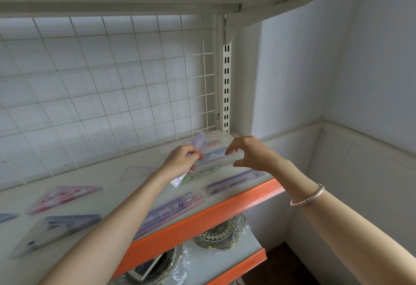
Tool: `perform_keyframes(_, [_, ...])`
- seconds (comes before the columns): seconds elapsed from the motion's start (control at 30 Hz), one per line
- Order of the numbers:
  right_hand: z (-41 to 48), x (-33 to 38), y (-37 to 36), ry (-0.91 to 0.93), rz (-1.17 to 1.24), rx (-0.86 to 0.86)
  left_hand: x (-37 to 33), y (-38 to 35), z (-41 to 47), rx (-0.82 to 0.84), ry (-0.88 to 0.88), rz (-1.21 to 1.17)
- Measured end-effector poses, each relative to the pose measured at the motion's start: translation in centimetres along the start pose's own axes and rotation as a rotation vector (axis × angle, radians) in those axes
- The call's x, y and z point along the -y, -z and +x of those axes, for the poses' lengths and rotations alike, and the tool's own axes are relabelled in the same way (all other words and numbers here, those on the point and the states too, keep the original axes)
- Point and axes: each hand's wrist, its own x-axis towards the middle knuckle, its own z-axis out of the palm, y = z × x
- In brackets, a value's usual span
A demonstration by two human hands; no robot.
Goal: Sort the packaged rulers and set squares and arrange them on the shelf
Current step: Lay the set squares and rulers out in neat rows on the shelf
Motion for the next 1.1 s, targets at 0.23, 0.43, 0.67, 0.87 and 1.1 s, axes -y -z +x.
perform_keyframes(0.23, [-1.4, -1.2, 0.7, -0.146, -0.023, 0.224, -0.7, -0.8, 0.2, 0.054, -0.014, -0.016])
perform_keyframes(0.43, [-1.9, -1.0, 0.2, -0.180, 0.010, 0.300, -0.5, -1.4, 0.4, 0.051, -0.112, -0.044])
perform_keyframes(0.67, [-1.6, -1.2, -0.3, -0.153, 0.114, 0.153, -0.7, -1.2, 0.1, 0.040, -0.123, -0.061])
perform_keyframes(0.87, [-0.7, 0.3, -0.5, -0.020, 0.203, -0.204, -1.2, -1.2, -0.3, 0.145, -0.097, -0.196])
perform_keyframes(1.1, [-0.3, 0.4, -0.5, 0.007, 0.223, -0.181, -1.0, -0.9, -0.4, 0.194, -0.094, -0.234])
